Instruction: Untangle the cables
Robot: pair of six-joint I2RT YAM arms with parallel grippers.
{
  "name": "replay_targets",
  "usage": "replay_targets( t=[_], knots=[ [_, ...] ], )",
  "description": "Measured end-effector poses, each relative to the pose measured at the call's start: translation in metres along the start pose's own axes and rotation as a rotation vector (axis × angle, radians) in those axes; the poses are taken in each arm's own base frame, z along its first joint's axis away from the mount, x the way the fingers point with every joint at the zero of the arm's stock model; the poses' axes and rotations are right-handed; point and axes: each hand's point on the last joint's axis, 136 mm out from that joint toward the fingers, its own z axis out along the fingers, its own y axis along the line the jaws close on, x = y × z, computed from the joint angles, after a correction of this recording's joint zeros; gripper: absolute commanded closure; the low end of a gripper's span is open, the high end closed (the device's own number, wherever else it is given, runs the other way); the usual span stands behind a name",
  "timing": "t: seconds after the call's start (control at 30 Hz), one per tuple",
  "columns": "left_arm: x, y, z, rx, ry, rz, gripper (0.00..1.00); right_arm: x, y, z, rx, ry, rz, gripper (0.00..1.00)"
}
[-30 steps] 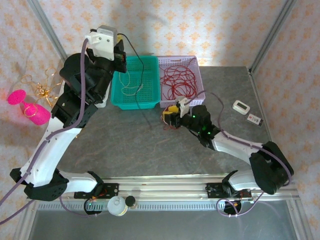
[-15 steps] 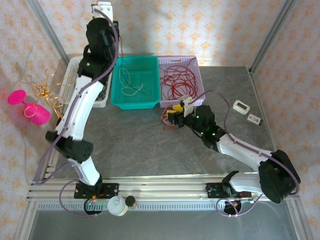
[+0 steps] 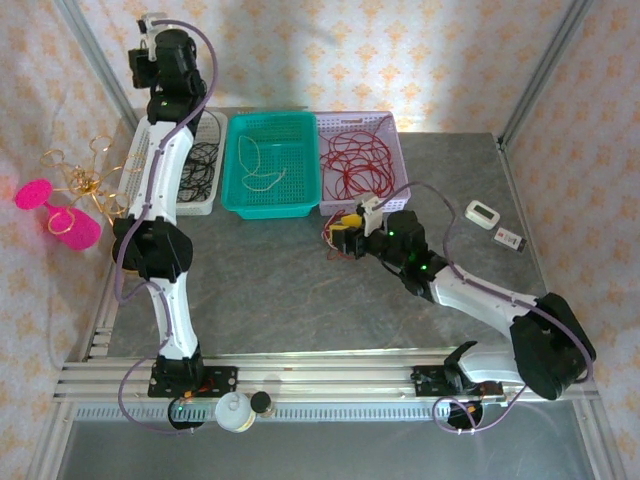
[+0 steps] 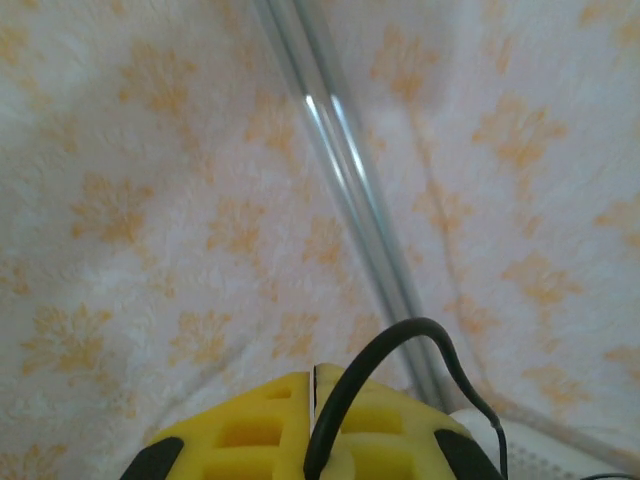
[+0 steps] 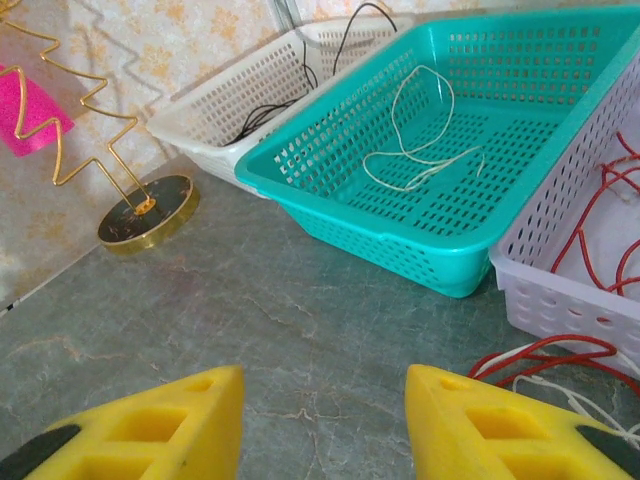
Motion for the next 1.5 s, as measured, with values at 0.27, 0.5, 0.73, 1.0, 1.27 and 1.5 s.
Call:
replay_targets(
  t=[0.27,0.5,0.73,1.0,1.27,1.5],
  knots=[
    [0.096,-0.059,0.016,0.114,0.162,0.107,0.84,0.008,-0.001,0.005,-0.003,0.035,0.018,0.46],
    [0.141,-0.093,0.016,0.194,0.262,0.126,0.44,0.005,-0.021,0.002,0.118,0.029,0.051,0.44],
    [0.152,-0.103,0.012,0.247,0.300,0.108,0.13,0.012,-0.027,0.001,0.149,0.052,0.064,0.43],
    [0.151,-0.110,0.002,0.335,0.325,0.078,0.01,0.004,-0.038,0.001,0.227,0.067,0.088,0.43],
    [0.131,-0.104,-0.030,0.474,0.331,-0.016,0.14,0.018,-0.071,-0.011,0.378,0.109,0.177,0.43],
    [0.130,-0.094,-0.154,0.700,0.291,-0.100,0.22,0.036,-0.113,-0.035,0.548,0.170,0.295,0.43]
  ],
)
